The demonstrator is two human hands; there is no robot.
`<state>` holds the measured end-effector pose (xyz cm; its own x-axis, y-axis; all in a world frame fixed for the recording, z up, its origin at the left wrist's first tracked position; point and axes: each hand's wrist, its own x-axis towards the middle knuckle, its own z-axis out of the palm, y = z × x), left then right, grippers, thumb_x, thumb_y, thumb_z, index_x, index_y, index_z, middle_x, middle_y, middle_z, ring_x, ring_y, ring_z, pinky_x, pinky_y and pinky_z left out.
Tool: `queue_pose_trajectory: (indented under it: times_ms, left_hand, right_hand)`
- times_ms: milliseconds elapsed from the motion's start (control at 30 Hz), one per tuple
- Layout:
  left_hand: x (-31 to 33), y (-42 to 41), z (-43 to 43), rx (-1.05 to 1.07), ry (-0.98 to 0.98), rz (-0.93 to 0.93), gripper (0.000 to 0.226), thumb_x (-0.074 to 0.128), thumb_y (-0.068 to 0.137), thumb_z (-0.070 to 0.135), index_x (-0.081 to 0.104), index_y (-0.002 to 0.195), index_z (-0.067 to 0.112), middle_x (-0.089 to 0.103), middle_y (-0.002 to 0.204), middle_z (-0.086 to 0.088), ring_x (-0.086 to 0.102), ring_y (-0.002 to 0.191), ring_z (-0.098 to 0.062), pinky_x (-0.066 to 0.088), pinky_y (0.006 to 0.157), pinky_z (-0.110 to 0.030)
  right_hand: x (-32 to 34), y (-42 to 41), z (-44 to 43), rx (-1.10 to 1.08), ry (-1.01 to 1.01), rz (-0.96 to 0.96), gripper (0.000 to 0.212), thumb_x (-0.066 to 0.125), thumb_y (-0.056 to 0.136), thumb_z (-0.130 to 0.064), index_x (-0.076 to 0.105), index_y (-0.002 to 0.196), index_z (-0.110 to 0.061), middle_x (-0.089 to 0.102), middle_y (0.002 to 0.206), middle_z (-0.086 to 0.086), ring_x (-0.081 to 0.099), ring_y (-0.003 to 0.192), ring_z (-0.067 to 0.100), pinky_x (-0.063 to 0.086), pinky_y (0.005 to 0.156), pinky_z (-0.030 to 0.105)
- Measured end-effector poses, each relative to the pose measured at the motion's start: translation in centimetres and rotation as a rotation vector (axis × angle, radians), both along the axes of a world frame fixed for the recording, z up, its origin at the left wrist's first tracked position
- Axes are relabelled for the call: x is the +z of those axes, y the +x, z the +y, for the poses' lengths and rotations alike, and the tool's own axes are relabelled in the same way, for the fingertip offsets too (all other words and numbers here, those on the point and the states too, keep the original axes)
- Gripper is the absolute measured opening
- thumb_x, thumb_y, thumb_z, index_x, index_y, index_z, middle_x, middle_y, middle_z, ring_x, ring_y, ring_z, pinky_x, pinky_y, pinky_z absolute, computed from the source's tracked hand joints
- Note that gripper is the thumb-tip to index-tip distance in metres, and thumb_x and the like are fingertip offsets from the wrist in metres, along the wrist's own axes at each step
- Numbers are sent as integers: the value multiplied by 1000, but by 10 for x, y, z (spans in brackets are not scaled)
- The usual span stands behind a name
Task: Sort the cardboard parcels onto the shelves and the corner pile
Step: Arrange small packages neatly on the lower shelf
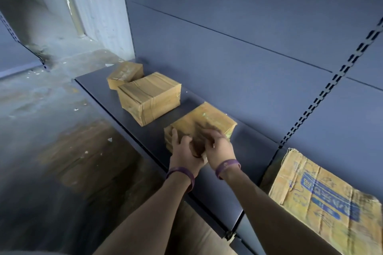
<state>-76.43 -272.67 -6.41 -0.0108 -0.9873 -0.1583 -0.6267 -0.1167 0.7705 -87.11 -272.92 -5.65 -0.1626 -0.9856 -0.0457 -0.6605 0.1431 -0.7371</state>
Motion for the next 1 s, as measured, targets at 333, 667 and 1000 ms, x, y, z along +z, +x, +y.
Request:
queue_pose_trajectory:
  times_ms: [333, 667, 1000]
  left_hand:
    - [9, 42, 5, -144, 78, 15, 66, 76, 82, 7, 48, 141, 15, 1, 166, 3, 20, 150, -20, 30, 113, -30]
    - [22, 71, 8, 88, 106, 342, 61, 65, 87, 3, 49, 140, 26, 52, 130, 0, 54, 103, -13, 42, 74, -17]
    - [35, 60, 10, 256, -25, 519, 36, 75, 86, 14, 60, 118, 19, 63, 95, 7, 62, 86, -11, 49, 68, -22]
  right_hand:
    - [-14, -43, 11, -393, 193, -365, 81, 41, 89, 7, 12, 157, -24, 28, 158, 8, 36, 140, 31, 35, 112, 39]
    - [-4, -41, 14, -357, 117, -354, 24, 77, 80, -10, 54, 80, -14, 54, 73, -3, 53, 73, 20, 43, 69, 27]
    - [25, -37, 26, -355, 0, -599, 35, 76, 85, -33, 56, 104, -12, 63, 94, -1, 61, 86, 21, 52, 73, 32]
